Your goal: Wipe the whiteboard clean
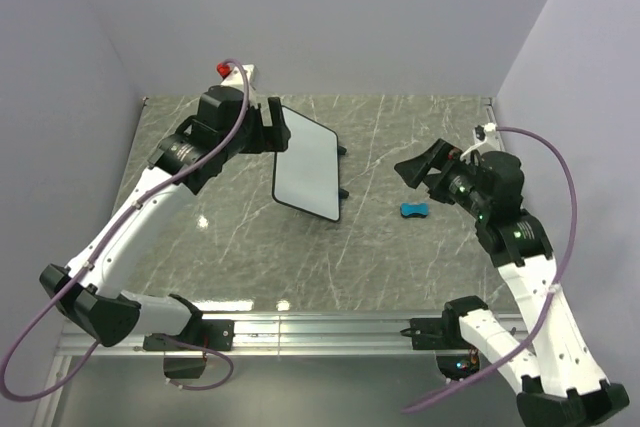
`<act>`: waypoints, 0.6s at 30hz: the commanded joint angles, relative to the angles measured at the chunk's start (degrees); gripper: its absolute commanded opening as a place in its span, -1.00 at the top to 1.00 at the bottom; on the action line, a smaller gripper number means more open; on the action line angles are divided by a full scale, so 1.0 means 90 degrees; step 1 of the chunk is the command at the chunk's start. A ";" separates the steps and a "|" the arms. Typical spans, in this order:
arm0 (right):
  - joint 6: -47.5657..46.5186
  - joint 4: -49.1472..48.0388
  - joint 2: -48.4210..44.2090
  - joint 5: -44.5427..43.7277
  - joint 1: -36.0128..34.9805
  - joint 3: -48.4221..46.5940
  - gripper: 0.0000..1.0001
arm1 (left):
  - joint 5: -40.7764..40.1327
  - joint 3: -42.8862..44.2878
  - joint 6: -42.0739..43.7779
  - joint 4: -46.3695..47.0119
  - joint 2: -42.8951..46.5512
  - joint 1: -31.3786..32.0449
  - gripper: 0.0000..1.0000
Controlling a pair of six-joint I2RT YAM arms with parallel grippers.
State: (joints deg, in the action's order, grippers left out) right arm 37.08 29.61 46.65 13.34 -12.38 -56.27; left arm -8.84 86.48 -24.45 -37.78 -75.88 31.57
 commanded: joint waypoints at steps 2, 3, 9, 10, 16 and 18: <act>0.0079 0.0040 -0.0291 0.0597 -0.0030 -0.0135 -0.98 | -0.0530 0.0001 0.0216 0.0282 0.0422 -0.0022 -0.93; 0.0079 0.0041 -0.0349 0.0655 -0.0040 -0.0096 -0.98 | -0.0609 0.0010 0.0236 0.0243 0.0442 -0.0022 -0.93; 0.0167 -0.0155 -0.0750 0.0695 -0.0021 0.0227 -0.98 | -0.1058 0.0148 0.0499 0.0105 0.0471 -0.0031 -0.94; 0.0167 -0.0135 -0.0760 0.0705 -0.0021 0.0208 -0.98 | -0.1117 0.0099 0.0538 0.0203 0.0520 -0.0041 -0.94; 0.0225 -0.0310 -0.0799 0.0744 -0.0021 0.0178 -0.99 | -0.1127 -0.0341 0.0695 0.0418 0.0852 -0.0265 -0.97; 0.0255 -0.0369 -0.0760 0.0773 -0.0030 0.0178 -0.99 | -0.1117 -0.0399 0.0695 0.0428 0.0911 -0.0334 -0.97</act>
State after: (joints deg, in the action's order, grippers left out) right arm 38.89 29.50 40.49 19.14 -12.38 -54.30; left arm -17.80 83.46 -19.94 -36.45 -69.65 29.47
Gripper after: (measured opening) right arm 0.994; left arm 0.983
